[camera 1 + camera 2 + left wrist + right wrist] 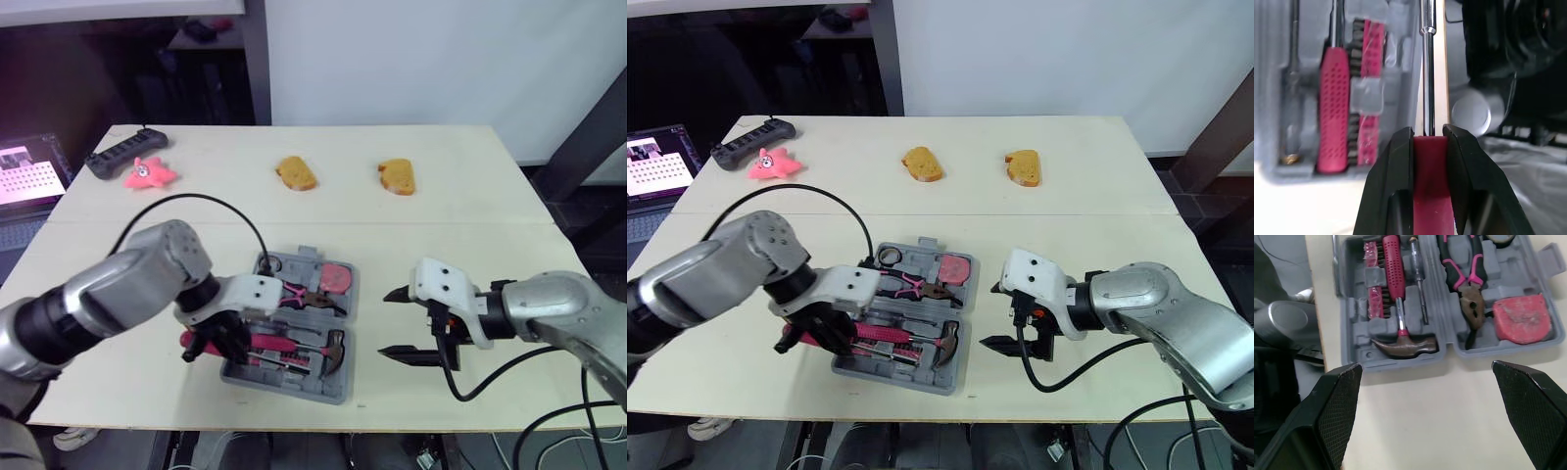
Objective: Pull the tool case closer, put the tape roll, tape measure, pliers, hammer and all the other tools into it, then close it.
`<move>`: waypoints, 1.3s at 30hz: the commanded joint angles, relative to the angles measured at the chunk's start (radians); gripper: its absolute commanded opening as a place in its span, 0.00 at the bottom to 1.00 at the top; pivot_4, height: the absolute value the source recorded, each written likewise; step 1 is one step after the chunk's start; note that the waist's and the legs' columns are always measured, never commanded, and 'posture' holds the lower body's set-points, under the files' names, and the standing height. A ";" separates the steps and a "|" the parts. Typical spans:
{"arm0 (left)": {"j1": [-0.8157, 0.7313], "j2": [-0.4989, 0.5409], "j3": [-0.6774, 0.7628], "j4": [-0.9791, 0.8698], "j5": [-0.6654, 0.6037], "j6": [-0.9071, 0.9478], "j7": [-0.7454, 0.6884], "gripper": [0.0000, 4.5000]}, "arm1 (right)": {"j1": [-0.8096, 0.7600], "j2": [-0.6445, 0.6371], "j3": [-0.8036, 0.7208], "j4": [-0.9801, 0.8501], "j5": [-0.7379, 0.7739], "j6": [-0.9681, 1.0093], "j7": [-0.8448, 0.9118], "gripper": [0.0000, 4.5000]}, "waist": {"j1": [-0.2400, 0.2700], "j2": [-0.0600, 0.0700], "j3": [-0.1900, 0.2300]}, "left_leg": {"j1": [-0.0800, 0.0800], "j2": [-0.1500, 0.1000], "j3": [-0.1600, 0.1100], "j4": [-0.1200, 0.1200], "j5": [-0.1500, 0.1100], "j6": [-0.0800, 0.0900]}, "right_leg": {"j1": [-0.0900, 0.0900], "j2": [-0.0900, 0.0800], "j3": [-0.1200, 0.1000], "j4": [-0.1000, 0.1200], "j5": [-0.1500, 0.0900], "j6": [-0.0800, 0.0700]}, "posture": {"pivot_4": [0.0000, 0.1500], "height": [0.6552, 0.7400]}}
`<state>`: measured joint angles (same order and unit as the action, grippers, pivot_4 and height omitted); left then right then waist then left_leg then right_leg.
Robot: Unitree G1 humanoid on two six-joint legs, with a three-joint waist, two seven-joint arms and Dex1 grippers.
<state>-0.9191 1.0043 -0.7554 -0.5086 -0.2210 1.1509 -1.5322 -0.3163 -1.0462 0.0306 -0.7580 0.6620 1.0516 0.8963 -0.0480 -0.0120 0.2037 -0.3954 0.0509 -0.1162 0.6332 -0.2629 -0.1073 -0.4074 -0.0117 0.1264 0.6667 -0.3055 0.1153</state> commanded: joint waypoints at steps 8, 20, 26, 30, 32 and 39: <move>-0.007 -0.086 -0.101 -0.115 -0.045 0.188 0.177 0.09 | 0.014 -0.035 -0.048 -0.069 0.122 0.035 0.020 1.00 | 0.004 0.000 0.000 | 0.000 0.000 0.000 0.000 0.000 0.000 | 0.000 0.000 0.000 0.000 0.000 0.000 | 1.00 1.00; 0.000 -0.214 -0.153 -0.067 -0.104 0.278 0.400 0.09 | 0.046 -0.045 -0.061 -0.094 0.153 0.030 -0.007 1.00 | 0.005 0.000 0.000 | 0.001 0.000 -0.001 0.005 0.000 0.000 | 0.003 0.000 0.000 0.002 0.000 0.000 | 1.00 1.00; 0.007 -0.186 -0.218 -0.022 -0.063 0.178 0.453 0.09 | 0.049 -0.046 -0.063 -0.099 0.159 0.024 -0.019 1.00 | 0.006 0.000 0.000 | 0.001 0.000 -0.001 0.005 0.000 0.000 | 0.003 0.000 0.000 0.002 0.000 0.000 | 1.00 1.00; 0.010 -0.201 -0.205 -0.012 -0.079 0.151 0.457 0.09 | 0.045 -0.049 -0.056 -0.094 0.152 0.017 -0.022 1.00 | 0.007 0.000 0.000 | 0.001 0.000 -0.001 0.005 0.000 0.000 | 0.004 0.000 0.000 0.002 0.000 0.000 | 1.00 1.00; 0.012 -0.210 -0.203 -0.015 -0.083 0.141 0.459 0.09 | 0.045 -0.051 -0.051 -0.091 0.145 0.011 -0.024 1.00 | 0.007 0.000 0.000 | 0.001 0.000 -0.001 0.005 0.000 0.000 | 0.004 0.000 0.000 0.002 0.000 0.000 | 1.00 1.00; 0.024 -0.194 -0.225 -0.021 -0.054 0.015 0.426 0.09 | 0.041 -0.052 -0.039 -0.093 0.116 -0.022 -0.030 1.00 | 0.007 0.000 0.000 | 0.001 0.000 -0.001 0.005 0.000 0.000 | 0.004 0.000 0.000 0.002 0.000 0.000 | 1.00 1.00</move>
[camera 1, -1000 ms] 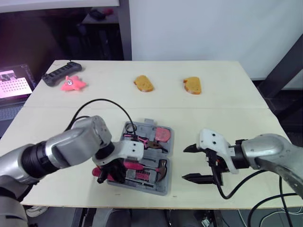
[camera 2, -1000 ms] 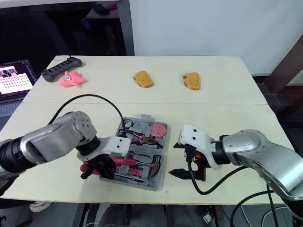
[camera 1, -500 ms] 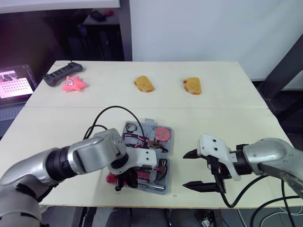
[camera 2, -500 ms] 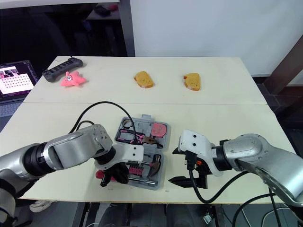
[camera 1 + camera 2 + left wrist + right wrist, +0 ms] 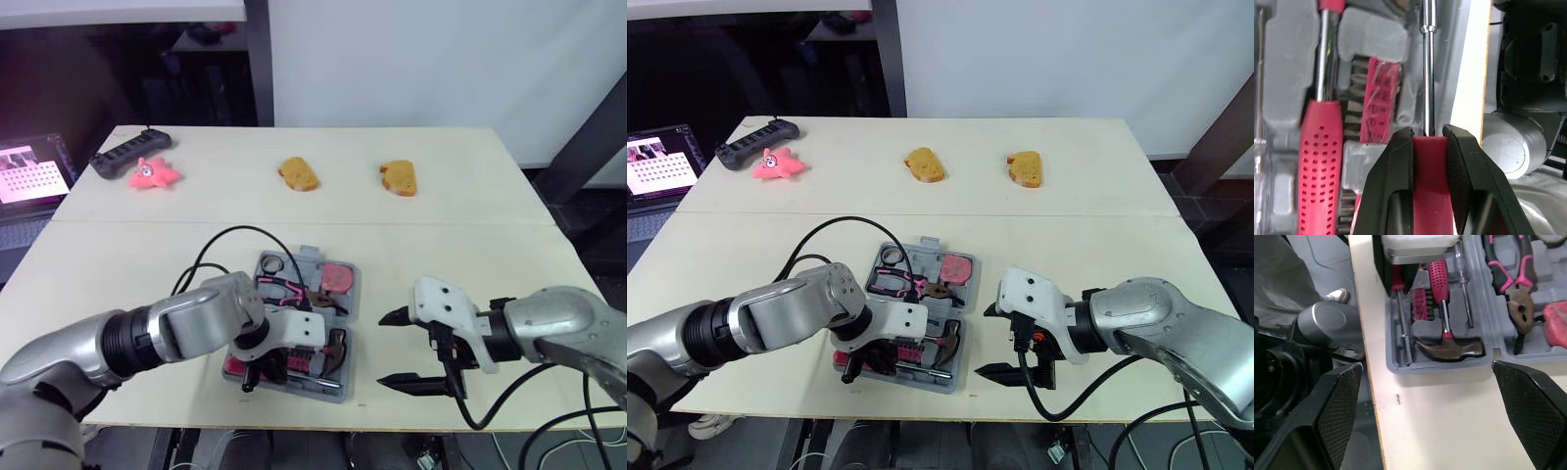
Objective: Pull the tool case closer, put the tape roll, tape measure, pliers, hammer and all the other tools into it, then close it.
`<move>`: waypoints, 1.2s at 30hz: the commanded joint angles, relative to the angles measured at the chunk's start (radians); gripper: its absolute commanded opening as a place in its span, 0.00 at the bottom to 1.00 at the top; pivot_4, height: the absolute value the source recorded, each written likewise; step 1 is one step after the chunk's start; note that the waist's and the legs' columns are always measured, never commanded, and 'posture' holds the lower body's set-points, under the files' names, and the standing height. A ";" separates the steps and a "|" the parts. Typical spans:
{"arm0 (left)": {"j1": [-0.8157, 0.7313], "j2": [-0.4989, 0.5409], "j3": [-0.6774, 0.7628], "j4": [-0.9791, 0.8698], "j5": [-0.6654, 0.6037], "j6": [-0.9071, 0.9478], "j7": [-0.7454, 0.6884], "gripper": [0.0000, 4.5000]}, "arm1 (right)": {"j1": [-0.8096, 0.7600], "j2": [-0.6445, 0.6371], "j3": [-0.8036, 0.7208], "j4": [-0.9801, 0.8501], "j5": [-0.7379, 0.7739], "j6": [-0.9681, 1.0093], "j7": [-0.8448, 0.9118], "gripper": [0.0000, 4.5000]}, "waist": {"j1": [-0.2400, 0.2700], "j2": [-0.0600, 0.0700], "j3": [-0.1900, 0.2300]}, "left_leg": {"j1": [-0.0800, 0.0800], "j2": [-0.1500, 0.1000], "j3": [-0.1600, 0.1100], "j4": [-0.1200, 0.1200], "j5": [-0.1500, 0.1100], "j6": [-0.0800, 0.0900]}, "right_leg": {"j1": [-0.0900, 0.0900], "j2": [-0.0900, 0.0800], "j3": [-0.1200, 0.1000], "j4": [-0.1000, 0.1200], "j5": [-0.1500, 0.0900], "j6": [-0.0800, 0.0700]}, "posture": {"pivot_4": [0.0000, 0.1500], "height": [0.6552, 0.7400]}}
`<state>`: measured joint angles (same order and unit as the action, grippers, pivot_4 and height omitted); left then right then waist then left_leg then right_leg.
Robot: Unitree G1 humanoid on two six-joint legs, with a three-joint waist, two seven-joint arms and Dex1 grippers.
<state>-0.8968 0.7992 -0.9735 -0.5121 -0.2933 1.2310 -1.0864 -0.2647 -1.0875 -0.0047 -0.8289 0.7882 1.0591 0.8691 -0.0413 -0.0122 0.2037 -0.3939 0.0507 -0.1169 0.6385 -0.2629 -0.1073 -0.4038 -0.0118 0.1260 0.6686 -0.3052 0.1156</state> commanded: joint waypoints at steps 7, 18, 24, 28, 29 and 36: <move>0.009 0.018 -0.020 0.017 0.074 -0.175 -0.059 0.09 | -0.017 -0.008 0.008 -0.014 -0.033 -0.038 -0.021 1.00 | 0.000 0.000 0.000 | 0.000 0.000 0.000 0.000 0.000 0.000 | 0.000 0.000 0.000 0.000 0.000 0.000 | 1.00 1.00; 0.022 0.002 -0.018 0.037 0.096 -0.126 -0.068 0.09 | -0.019 -0.001 0.013 -0.017 -0.039 -0.041 -0.037 1.00 | 0.000 0.000 0.000 | 0.000 0.000 0.000 0.000 0.000 0.000 | 0.000 0.000 0.000 0.000 0.000 0.000 | 1.00 1.00; 0.027 0.002 -0.012 0.042 0.091 -0.112 -0.070 0.20 | -0.027 0.001 0.020 -0.013 -0.041 -0.046 -0.037 1.00 | 0.000 0.000 0.000 | 0.000 0.000 0.000 0.000 0.000 0.000 | 0.000 0.000 0.000 0.000 0.000 0.000 | 1.00 1.00; 0.006 0.030 0.016 0.033 0.082 -0.094 -0.087 0.61 | -0.027 -0.007 0.017 -0.007 -0.042 -0.054 -0.028 1.00 | 0.000 0.000 0.000 | 0.000 0.000 0.000 0.000 0.000 0.000 | 0.000 0.000 0.000 0.000 0.000 0.000 | 1.00 1.00; -0.002 0.042 0.046 0.023 0.066 -0.075 -0.094 0.74 | -0.028 -0.009 0.018 -0.005 -0.045 -0.057 -0.026 1.00 | 0.000 0.000 0.000 | 0.000 0.000 0.000 0.000 0.000 0.000 | 0.000 0.000 0.000 0.000 0.000 0.000 | 1.00 1.00; 0.078 0.202 0.307 -0.064 -0.056 -0.149 -0.171 0.96 | -0.044 -0.002 0.028 0.015 -0.063 -0.084 -0.014 1.00 | -0.003 0.000 0.000 | 0.000 0.000 0.000 0.002 -0.001 0.001 | 0.000 0.000 0.000 0.002 0.000 0.000 | 1.00 1.00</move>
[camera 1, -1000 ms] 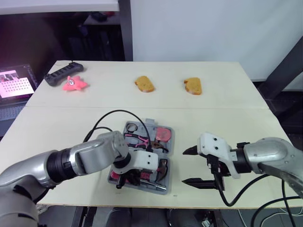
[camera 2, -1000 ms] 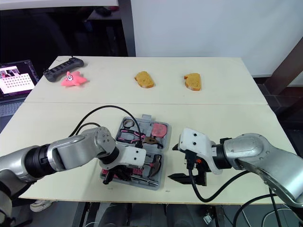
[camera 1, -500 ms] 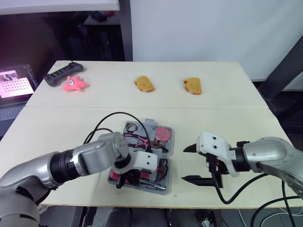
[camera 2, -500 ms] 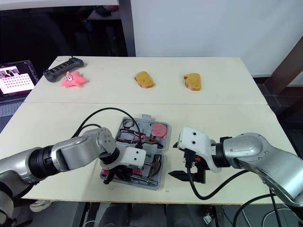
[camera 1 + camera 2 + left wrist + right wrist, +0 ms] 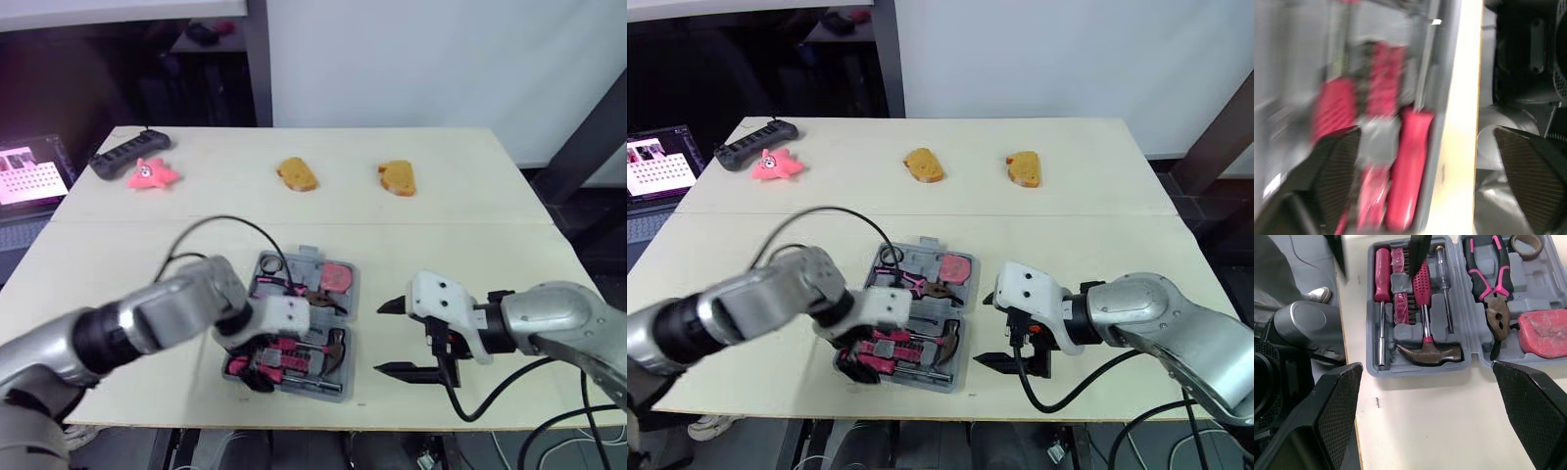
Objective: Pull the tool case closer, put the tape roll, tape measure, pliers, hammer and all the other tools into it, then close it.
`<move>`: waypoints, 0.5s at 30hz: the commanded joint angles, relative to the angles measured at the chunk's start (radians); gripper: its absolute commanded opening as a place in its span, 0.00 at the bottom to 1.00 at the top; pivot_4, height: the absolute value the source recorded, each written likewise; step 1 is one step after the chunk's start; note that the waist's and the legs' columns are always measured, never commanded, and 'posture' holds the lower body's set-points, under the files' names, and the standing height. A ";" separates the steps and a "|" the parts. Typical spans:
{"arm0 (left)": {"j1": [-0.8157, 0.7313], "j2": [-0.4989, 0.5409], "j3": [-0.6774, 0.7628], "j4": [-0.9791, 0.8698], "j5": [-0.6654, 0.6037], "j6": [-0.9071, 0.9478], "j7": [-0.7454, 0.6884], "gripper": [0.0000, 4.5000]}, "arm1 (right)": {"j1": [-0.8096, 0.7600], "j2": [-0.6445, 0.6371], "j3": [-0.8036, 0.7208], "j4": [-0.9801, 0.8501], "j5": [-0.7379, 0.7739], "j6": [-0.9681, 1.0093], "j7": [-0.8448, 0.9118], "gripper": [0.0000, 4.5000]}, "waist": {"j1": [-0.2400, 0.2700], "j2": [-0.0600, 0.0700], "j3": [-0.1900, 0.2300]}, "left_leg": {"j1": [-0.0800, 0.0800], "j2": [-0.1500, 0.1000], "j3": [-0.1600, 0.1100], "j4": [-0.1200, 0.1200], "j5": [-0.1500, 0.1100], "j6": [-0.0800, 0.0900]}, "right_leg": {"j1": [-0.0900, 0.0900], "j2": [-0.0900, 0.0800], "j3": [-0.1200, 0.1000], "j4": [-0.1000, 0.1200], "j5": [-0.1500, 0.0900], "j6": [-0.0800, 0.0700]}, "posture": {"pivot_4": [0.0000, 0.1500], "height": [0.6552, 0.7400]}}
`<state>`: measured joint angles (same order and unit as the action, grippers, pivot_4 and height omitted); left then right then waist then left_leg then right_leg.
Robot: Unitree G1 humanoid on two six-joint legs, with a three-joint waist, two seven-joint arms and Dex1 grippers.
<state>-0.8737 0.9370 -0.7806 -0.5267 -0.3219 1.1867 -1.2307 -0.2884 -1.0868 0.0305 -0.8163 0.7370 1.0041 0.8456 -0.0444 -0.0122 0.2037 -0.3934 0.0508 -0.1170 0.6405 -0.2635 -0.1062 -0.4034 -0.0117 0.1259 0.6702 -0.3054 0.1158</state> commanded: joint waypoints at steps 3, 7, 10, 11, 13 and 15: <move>0.223 0.106 0.285 0.009 -0.041 -0.290 0.004 0.96 | -0.031 -0.001 0.009 0.019 -0.036 -0.053 0.017 1.00 | 0.000 0.001 0.000 | 0.001 0.000 0.001 0.000 -0.001 0.001 | 0.000 0.000 0.000 0.000 0.000 0.000 | 1.00 1.00; 0.420 0.089 0.442 0.115 0.015 -0.594 0.077 0.96 | -0.064 0.012 0.038 0.043 -0.066 -0.079 0.025 1.00 | 0.005 0.001 0.000 | 0.000 0.000 0.000 0.002 -0.001 0.001 | 0.000 0.000 -0.001 0.000 0.000 0.000 | 1.00 1.00; 0.546 0.116 0.486 0.136 -0.038 -0.720 -0.047 0.65 | -0.090 0.022 0.056 0.058 -0.077 -0.092 0.036 1.00 | 0.005 0.000 0.000 | -0.002 0.000 0.001 0.004 -0.001 0.001 | 0.000 -0.001 0.000 0.000 0.000 -0.001 | 1.00 1.00; 0.569 0.114 0.491 0.149 -0.044 -0.737 -0.069 0.54 | -0.096 0.023 0.061 0.063 -0.082 -0.096 0.040 1.00 | 0.004 0.001 0.000 | -0.002 0.000 0.001 0.004 -0.001 0.001 | 0.000 -0.001 0.000 -0.001 0.000 -0.001 | 1.00 1.00; 0.590 0.058 0.503 0.198 -0.062 -0.741 -0.052 0.31 | -0.106 0.025 0.072 0.073 -0.091 -0.102 0.045 1.00 | 0.005 0.001 0.000 | -0.001 0.000 0.002 0.003 -0.001 0.002 | 0.000 -0.001 0.000 -0.001 0.000 -0.001 | 1.00 1.00; 0.614 -0.008 0.513 0.254 -0.045 -0.843 -0.040 0.09 | -0.113 0.024 0.081 0.084 -0.104 -0.111 0.054 1.00 | 0.009 0.001 0.000 | -0.002 0.000 0.001 0.004 -0.001 0.002 | 0.000 -0.001 -0.001 -0.001 0.000 -0.001 | 1.00 1.00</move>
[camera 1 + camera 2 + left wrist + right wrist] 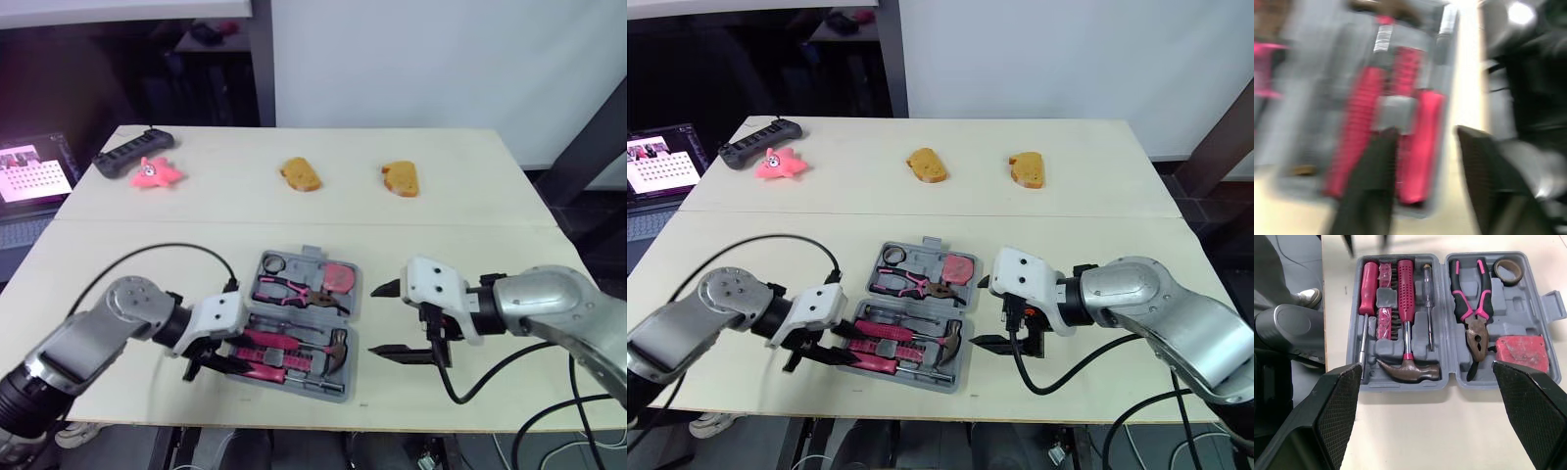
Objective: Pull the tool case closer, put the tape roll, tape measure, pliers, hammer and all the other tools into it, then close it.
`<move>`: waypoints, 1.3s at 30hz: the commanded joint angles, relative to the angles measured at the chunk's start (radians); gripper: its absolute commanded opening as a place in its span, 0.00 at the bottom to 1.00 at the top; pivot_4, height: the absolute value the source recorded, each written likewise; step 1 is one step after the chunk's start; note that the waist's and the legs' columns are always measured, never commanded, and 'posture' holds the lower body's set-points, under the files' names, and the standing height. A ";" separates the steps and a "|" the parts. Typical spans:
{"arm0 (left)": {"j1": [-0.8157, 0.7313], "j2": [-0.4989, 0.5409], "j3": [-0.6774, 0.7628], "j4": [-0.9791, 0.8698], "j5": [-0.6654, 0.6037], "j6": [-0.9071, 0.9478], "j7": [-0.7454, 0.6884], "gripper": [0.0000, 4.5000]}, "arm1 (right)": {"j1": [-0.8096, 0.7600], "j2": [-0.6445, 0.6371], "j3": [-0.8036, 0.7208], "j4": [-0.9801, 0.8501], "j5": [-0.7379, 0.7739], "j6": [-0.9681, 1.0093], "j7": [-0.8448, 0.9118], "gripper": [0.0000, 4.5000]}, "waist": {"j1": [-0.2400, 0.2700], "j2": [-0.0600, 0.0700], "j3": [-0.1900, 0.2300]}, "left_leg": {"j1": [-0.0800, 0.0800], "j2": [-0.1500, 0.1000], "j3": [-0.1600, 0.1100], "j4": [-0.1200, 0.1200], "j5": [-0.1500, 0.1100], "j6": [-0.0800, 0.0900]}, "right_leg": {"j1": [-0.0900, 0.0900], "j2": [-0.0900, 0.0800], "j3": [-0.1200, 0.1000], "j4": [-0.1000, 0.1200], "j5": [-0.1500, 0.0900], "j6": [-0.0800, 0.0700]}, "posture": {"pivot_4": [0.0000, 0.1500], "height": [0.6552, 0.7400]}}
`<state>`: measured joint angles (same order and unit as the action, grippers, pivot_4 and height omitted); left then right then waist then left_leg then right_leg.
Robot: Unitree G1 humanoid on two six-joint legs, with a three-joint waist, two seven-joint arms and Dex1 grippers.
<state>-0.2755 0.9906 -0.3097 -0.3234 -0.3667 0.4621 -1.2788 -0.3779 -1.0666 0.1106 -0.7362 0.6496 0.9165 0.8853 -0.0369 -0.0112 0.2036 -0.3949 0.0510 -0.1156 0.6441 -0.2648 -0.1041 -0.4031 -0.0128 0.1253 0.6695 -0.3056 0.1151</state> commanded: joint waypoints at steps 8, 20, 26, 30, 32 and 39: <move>0.034 -0.197 0.000 0.137 0.096 -0.311 0.010 0.01 | -0.029 0.000 -0.004 0.010 -0.044 -0.023 0.025 1.00 | -0.003 0.000 0.000 | 0.000 0.000 0.000 0.001 0.000 0.000 | 0.000 0.000 0.000 0.000 0.000 0.000 | 1.00 1.00; 0.125 -0.264 -0.095 0.424 0.300 -0.580 0.032 0.01 | 0.002 -0.012 -0.016 0.008 -0.054 -0.009 0.023 1.00 | 0.001 0.005 -0.003 | 0.004 0.000 0.000 0.002 -0.001 0.002 | 0.005 0.000 0.000 -0.001 0.000 0.000 | 1.00 1.00; 0.093 -0.271 0.018 0.320 0.107 -0.421 0.006 0.01 | 0.040 0.018 -0.083 -0.016 0.013 -0.005 0.022 1.00 | 0.010 0.009 -0.006 | 0.006 -0.001 0.000 0.002 -0.001 0.002 | 0.010 -0.001 0.001 -0.004 0.000 0.000 | 1.00 1.00; 0.093 -0.222 0.120 0.206 -0.024 -0.277 -0.012 0.01 | 0.145 0.060 -0.141 -0.007 -0.017 -0.123 0.030 1.00 | 0.008 0.007 -0.005 | 0.004 0.000 0.000 0.002 -0.001 0.002 | 0.007 0.001 0.000 -0.003 0.001 0.002 | 1.00 1.00; 0.090 -0.197 0.180 0.168 -0.076 -0.212 -0.002 0.01 | 0.187 0.056 -0.148 0.016 -0.021 -0.125 0.032 1.00 | 0.007 0.007 -0.005 | 0.004 0.000 0.000 0.001 -0.002 0.003 | 0.007 0.000 0.000 -0.003 0.001 0.002 | 1.00 1.00; 0.050 -0.139 0.314 0.346 0.009 -0.278 0.079 0.00 | 0.260 0.098 -0.094 0.231 -0.163 -0.273 0.032 0.81 | -0.009 0.007 -0.005 | 0.004 0.000 0.000 0.002 -0.002 0.003 | 0.007 0.000 0.000 -0.003 0.000 0.002 | 1.00 1.00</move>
<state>-0.2193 0.8445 -0.0200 -0.0236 -0.3988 0.2447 -1.2203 -0.1133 -0.9695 0.0059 -0.5412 0.5232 0.6837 0.9081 -0.0461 -0.0047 0.1987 -0.3903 0.0511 -0.1155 0.6456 -0.2664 -0.1014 -0.3962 -0.0124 0.1255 0.6662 -0.3051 0.1167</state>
